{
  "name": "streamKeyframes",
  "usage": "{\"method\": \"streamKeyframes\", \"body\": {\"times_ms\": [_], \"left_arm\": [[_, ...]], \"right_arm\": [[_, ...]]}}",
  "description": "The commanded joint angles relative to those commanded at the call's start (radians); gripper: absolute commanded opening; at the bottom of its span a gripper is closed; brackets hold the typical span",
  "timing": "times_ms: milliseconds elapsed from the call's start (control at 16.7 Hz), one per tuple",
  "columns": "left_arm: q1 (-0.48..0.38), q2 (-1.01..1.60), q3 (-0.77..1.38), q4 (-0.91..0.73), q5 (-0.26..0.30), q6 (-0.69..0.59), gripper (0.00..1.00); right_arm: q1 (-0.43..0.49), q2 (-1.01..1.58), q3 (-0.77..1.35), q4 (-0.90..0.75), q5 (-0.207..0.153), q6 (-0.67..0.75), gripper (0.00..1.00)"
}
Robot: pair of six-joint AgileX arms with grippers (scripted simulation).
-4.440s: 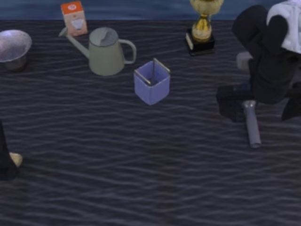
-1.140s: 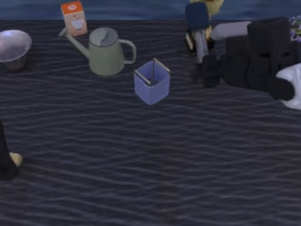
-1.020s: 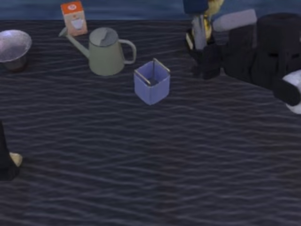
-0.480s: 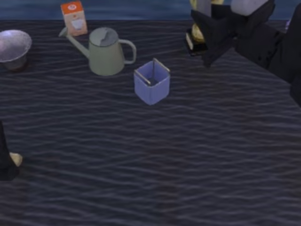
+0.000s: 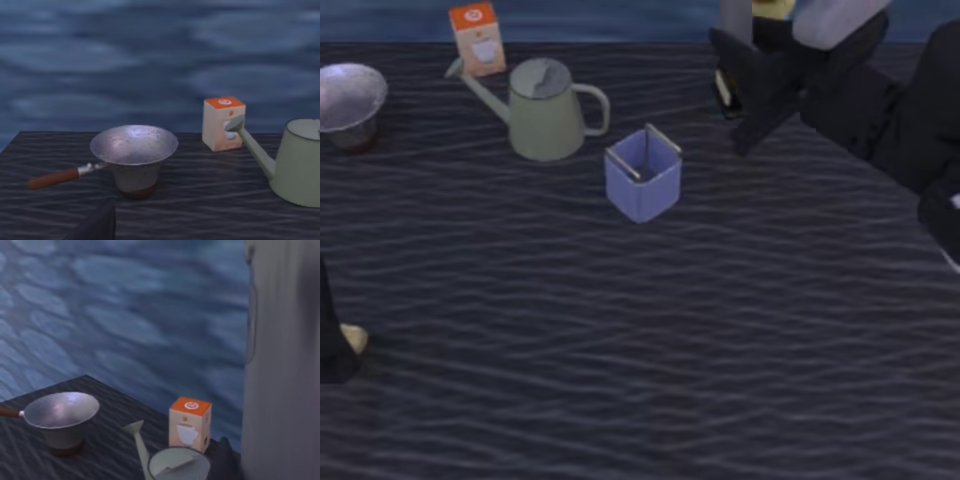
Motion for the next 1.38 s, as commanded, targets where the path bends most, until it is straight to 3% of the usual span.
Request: {"method": "streamKeyframes", "body": {"times_ms": [300, 480, 1140, 1380], "left_arm": [[0.000, 0.000, 0.000, 0.000, 0.000, 0.000, 1.00], [0.000, 0.000, 0.000, 0.000, 0.000, 0.000, 1.00], [-0.001, 0.002, 0.001, 0.001, 0.001, 0.000, 1.00], [-0.045, 0.111, 0.082, 0.054, 0.069, 0.003, 1.00]], "right_arm": [[0.146, 0.028, -0.107, 0.256, 0.145, 0.019, 0.00], [0.203, 0.027, -0.149, 0.335, 0.203, 0.027, 0.00], [0.207, 0.027, -0.152, 0.340, 0.207, 0.027, 0.00], [0.207, 0.027, -0.152, 0.340, 0.207, 0.027, 0.00]]}}
